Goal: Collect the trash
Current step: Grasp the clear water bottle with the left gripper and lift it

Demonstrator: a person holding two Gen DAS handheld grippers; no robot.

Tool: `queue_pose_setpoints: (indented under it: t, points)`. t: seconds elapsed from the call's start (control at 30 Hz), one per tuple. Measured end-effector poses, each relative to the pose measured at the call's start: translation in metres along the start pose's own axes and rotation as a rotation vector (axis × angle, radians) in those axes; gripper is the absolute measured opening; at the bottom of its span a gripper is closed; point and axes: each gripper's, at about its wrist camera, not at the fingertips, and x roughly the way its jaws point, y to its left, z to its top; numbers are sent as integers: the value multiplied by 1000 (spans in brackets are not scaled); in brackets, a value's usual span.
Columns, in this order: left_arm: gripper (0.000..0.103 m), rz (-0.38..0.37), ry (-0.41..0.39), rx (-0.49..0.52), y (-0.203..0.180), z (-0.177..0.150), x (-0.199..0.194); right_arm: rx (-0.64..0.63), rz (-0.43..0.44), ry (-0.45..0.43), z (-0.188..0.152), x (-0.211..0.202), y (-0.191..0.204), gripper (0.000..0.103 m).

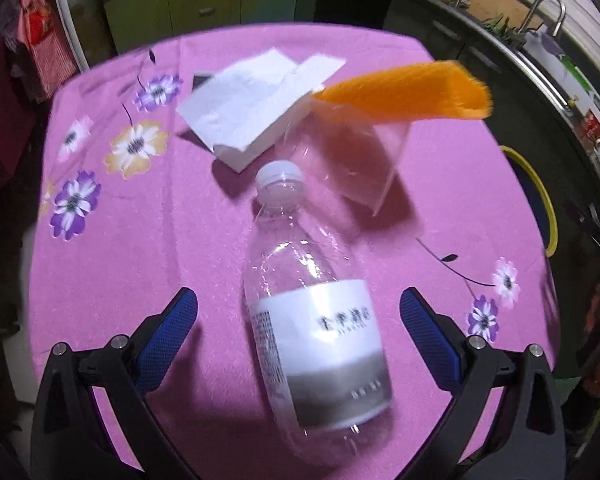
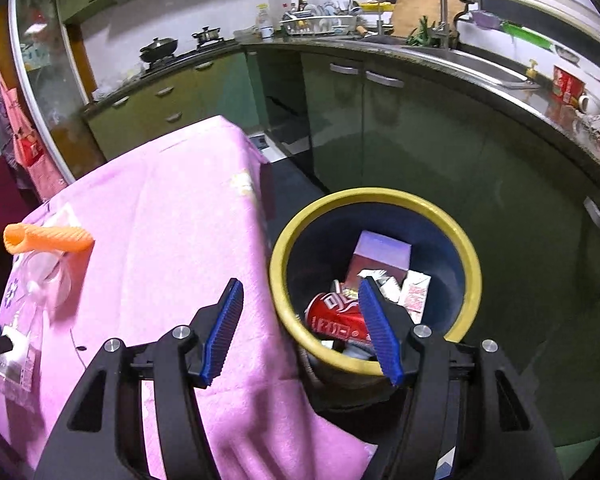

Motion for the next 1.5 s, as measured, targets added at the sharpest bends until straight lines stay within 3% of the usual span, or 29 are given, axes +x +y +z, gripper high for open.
queue_pose_setpoints:
  t: [0.17,0.37,0.5,0.73,0.83,0.87,1.07,1.5]
  points:
    - [96,-88,148,-8,3,2,23,5,15,3,-5,1,-1,60]
    - [96,-58,228,43,-2,11,29,15,33,8,-6,6,-3,60]
    - [79,-42,283,44,-2,16,37,15,48,17,-7,11,-1,60]
    - [79,8,322,84,-10,21,40,18,52,23,-7,11,-2,60]
    - [70,30,343,109,-18,19,40,19,57,22,-7,9,-2,60]
    - [65,33,345,113,-21,19,38,19,61,21,-7,8,-2,60]
    - [65,-1,350,130,-16,6,28,24,72,26,-9,7,-1,61]
    - [64,9,224,249,-38,-5,-30,3,87,16,-8,0,11,61]
